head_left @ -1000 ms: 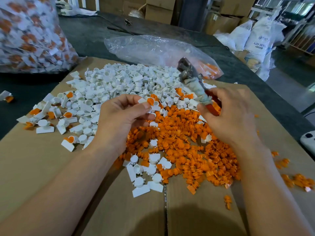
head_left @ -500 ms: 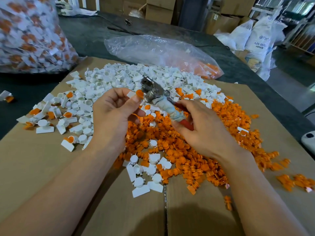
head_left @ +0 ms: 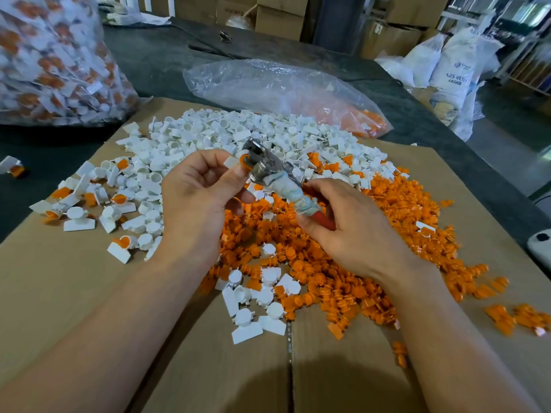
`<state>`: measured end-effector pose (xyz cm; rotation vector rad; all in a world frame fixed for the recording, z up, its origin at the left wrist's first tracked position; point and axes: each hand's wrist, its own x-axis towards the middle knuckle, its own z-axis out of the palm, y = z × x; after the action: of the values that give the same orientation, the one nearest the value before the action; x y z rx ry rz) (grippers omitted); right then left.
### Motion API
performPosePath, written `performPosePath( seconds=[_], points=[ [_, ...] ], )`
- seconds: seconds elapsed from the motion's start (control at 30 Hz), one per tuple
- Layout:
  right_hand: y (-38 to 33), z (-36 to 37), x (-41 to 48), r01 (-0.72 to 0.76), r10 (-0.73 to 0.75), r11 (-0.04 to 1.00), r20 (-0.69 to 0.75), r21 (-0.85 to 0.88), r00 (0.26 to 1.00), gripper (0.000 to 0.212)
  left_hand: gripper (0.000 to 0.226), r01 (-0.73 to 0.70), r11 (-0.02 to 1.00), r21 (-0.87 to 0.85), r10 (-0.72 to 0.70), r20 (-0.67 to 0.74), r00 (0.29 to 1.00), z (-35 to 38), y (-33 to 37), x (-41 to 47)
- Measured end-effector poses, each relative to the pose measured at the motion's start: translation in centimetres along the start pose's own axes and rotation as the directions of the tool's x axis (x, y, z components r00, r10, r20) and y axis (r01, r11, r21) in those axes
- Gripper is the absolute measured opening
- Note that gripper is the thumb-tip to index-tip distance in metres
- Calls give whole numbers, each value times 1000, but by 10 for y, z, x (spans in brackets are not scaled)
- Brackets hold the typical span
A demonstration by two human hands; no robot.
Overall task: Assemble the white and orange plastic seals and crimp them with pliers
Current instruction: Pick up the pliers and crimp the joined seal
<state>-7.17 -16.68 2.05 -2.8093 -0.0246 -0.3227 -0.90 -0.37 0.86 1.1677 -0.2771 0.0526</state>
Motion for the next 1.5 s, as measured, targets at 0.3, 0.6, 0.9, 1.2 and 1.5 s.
performPosePath(
  seconds=[0.3, 0.6, 0.9, 1.2, 1.5],
  points=[
    [-1, -4, -1, 57, -61, 996, -55, -73, 997, 36, 19, -5, 1000, -2, 5, 15, 1000, 0, -1, 0],
    [-2, 0, 0, 56, -56, 993, 0, 100, 998, 20, 19, 32, 999, -35, -33, -8, 999, 0, 0, -1],
    [-5, 4, 0, 74, -77, 987, 14, 144, 997, 19, 21, 51, 998, -31, -51, -26, 998, -1, -1, -1],
    [-6, 5, 0, 77, -81, 989, 28, 122, 996, 23, 25, 50, 998, -26, -51, -22, 998, -2, -3, 1],
    [-7, 5, 0, 78, -82, 992, 36, 102, 996, 23, 25, 55, 998, -29, -56, -17, 998, -3, -4, 1]
  ],
)
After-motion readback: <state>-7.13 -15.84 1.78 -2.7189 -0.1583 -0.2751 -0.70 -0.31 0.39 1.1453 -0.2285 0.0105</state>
